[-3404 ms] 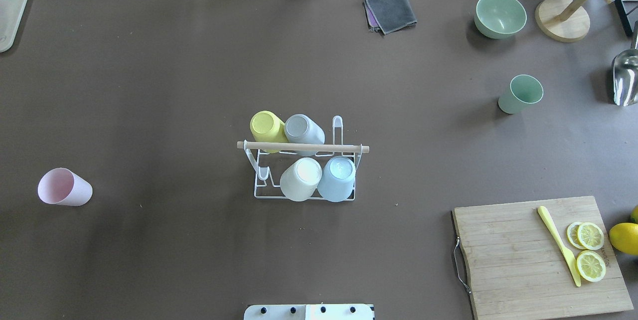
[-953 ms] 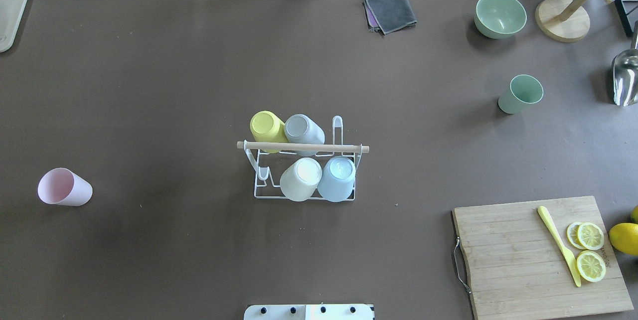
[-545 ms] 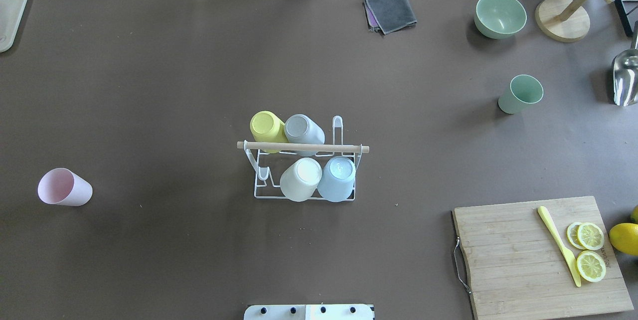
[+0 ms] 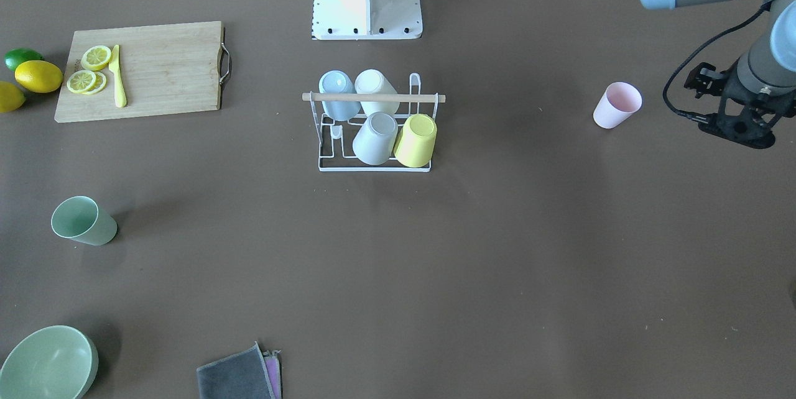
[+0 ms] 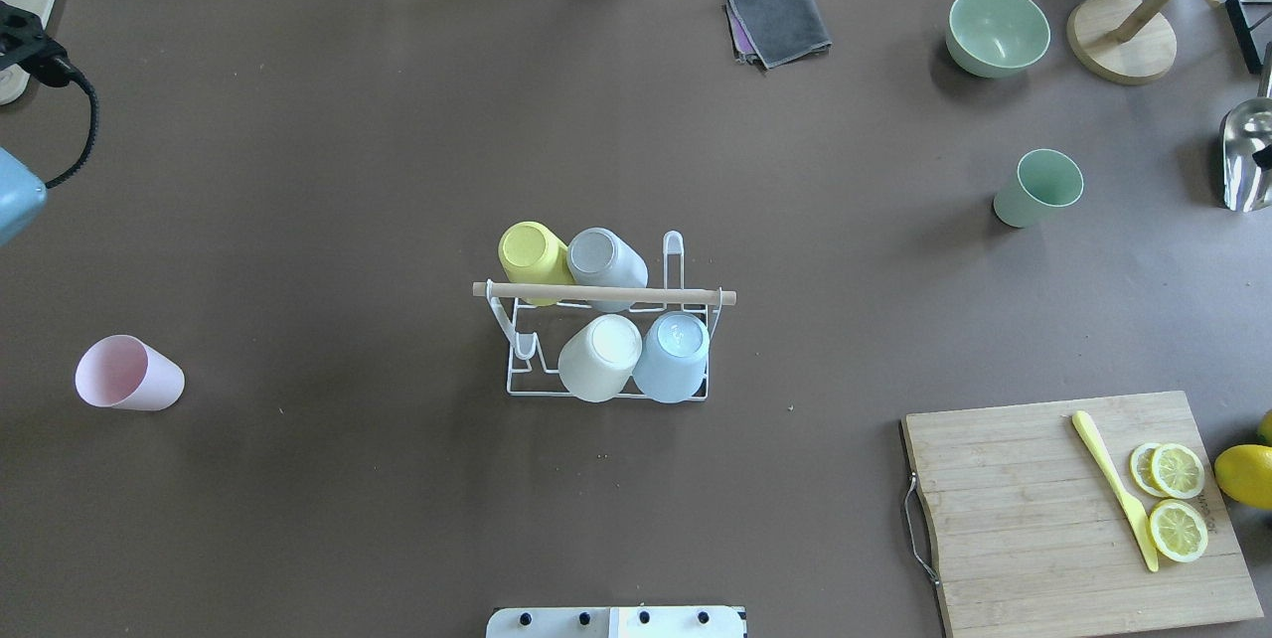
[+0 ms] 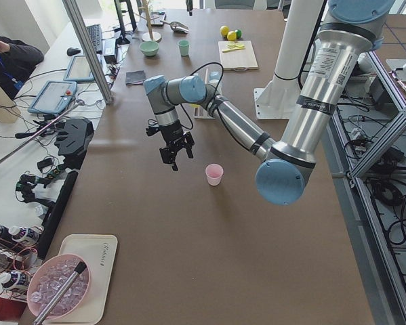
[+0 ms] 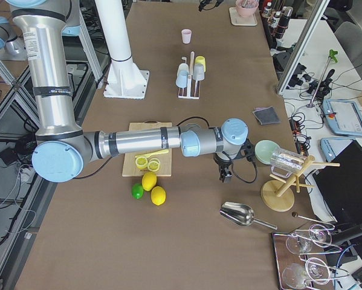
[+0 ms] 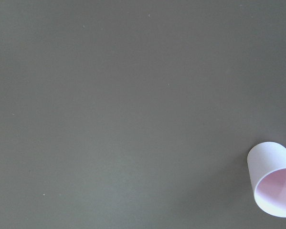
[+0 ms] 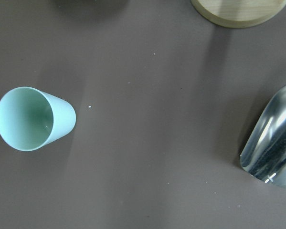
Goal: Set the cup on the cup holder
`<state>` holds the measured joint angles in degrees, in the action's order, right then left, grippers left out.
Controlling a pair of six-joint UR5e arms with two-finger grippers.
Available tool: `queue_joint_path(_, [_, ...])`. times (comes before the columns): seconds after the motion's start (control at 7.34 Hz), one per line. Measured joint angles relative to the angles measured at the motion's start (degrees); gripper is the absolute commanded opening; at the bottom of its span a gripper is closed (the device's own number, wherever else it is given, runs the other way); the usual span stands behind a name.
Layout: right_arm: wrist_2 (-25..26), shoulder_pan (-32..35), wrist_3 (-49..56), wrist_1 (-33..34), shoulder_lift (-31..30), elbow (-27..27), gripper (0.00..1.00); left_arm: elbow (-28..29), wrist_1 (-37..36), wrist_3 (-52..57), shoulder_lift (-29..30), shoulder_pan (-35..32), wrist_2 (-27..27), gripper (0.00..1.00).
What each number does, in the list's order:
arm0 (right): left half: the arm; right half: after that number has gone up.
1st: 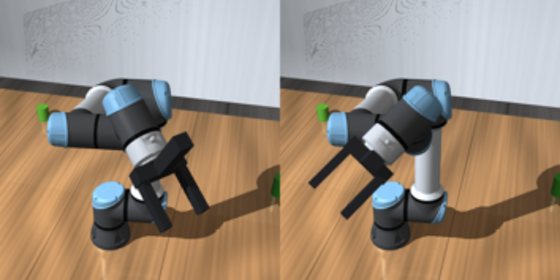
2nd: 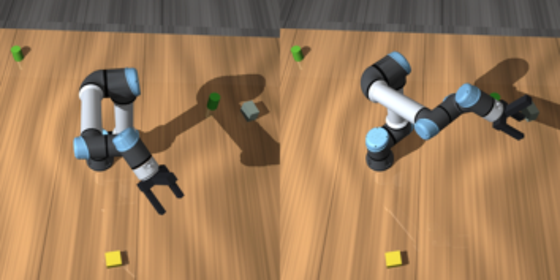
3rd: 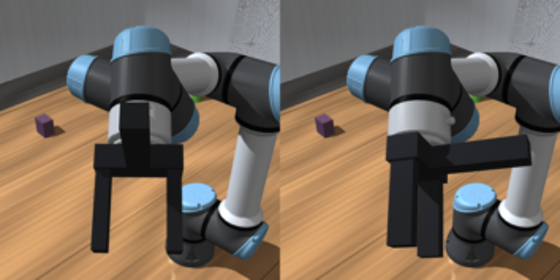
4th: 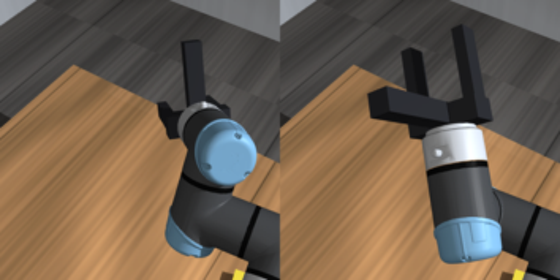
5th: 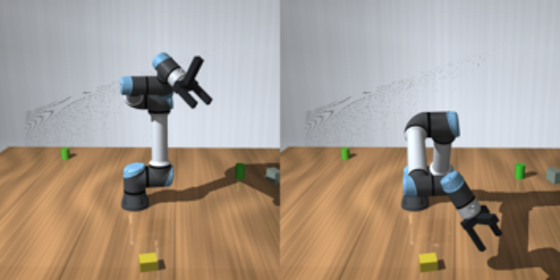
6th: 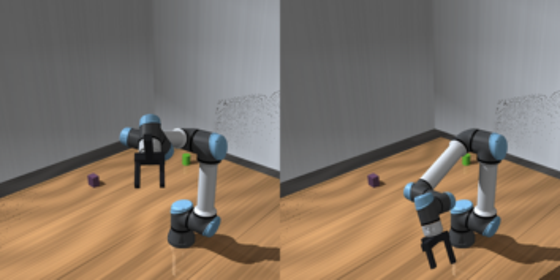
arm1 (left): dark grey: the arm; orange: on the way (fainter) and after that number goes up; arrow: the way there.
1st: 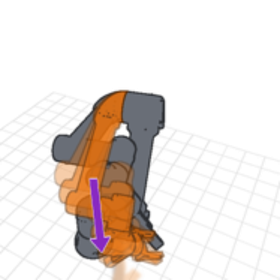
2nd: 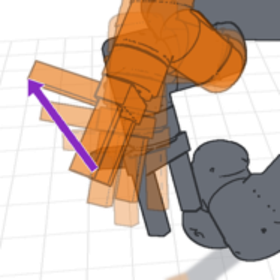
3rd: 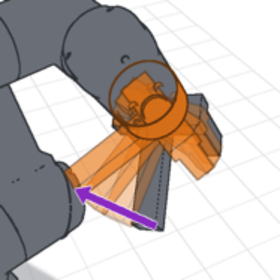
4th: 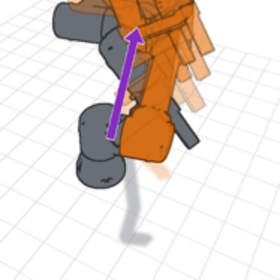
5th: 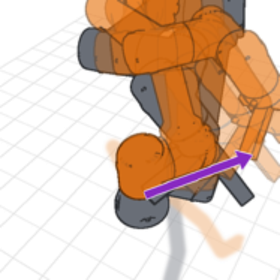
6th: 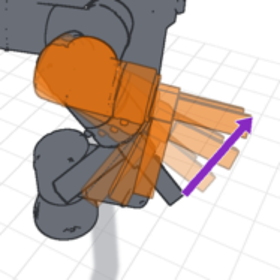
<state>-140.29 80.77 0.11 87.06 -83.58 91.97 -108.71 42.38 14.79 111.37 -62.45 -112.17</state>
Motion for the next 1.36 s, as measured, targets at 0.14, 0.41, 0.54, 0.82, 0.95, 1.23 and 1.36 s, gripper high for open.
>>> queue_joint_path(0.14, [0.48, -1.97, -3.02, -0.05, 0.36, 1.42, 1.00, -0.20, -3.45, 3.84, 2.66, 2.44, 3.09, 0.98])
queue_joint_path(0.41, [2.14, -5.98, -7.37, 0.04, 2.84, 2.45, 1.00, -0.98, -5.93, 13.89, 6.01, 7.02, 11.11, 0.98])
queue_joint_path(0.54, [3.11, -8.00, -9.03, 0.12, 4.25, 2.52, 1.00, -1.14, -6.05, 16.52, 6.61, 9.05, 13.63, 0.98])
queue_joint_path(0.82, [5.71, -12.12, -10.80, 0.28, 7.46, 2.02, 0.99, -1.09, -6.94, 18.53, 8.27, 13.94, 19.86, 0.98])
queue_joint_path(0.95, [6.69, -13.79, -11.21, 0.32, 8.79, 1.47, 0.98, -0.83, -8.12, 18.65, 8.63, 16.57, 21.95, 0.98])
queue_joint_path(1.23, [8.61, -16.61, -11.50, 0.37, 10.73, 0.92, 0.91, 0.15, -9.56, 18.11, 7.45, 23.53, 23.49, 0.98])
queue_joint_path(1.36, [9.21, -17.50, -11.53, 0.38, 11.13, 0.88, 0.90, 0.59, -9.75, 17.42, 7.00, 26.09, 23.76, 0.98])
